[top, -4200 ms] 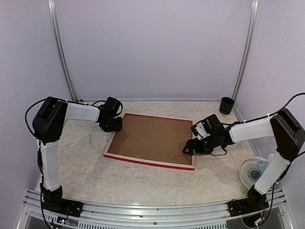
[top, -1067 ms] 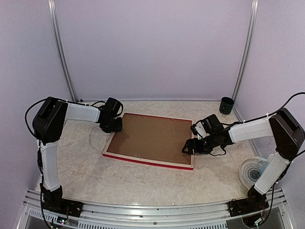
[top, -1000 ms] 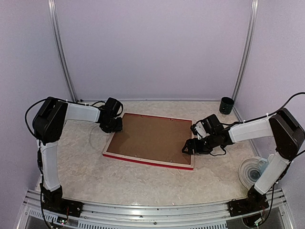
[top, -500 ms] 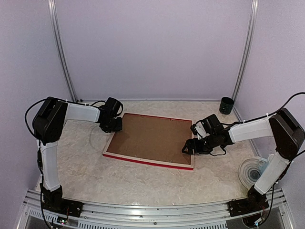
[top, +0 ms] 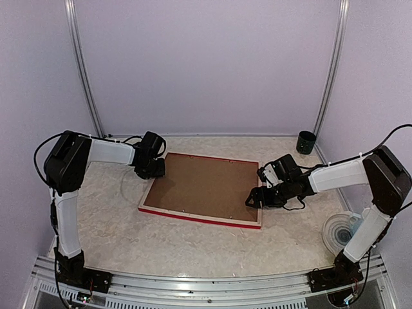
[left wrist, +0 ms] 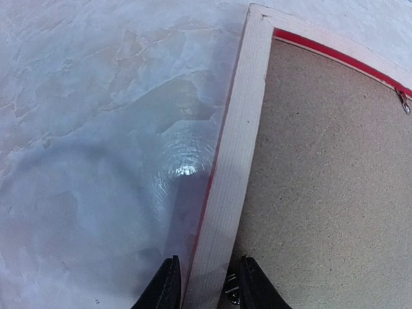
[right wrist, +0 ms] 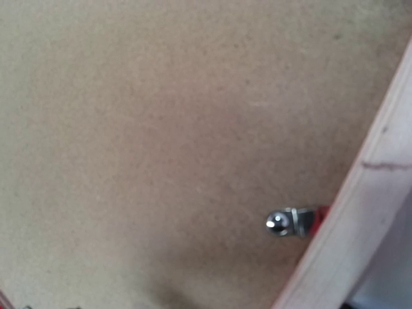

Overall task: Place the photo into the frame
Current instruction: Press the fastener onto the backboard.

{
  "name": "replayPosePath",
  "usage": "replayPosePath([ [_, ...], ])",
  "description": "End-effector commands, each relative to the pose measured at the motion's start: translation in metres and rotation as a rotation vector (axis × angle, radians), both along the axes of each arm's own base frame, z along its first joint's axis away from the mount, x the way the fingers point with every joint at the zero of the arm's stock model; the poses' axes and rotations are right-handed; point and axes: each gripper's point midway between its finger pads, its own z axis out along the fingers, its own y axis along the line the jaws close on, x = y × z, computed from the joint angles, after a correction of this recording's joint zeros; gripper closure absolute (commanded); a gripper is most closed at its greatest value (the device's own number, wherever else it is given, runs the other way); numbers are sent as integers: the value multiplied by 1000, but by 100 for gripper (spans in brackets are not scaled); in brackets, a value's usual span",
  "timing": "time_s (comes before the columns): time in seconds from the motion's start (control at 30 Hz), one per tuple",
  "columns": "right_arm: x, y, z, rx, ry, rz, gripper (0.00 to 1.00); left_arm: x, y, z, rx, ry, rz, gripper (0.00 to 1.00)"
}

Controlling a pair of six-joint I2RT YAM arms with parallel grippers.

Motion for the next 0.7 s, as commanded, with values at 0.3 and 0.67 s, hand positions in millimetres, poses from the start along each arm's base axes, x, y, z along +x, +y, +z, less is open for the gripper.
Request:
replayPosePath([
  [0.3, -24, -6, -30, -63, 102, 19, 15, 6, 2, 20, -5, -41, 18, 37],
  [0.67, -10, -10, -11, -87, 38, -6, 1, -6, -2, 81, -81, -204, -1, 11],
])
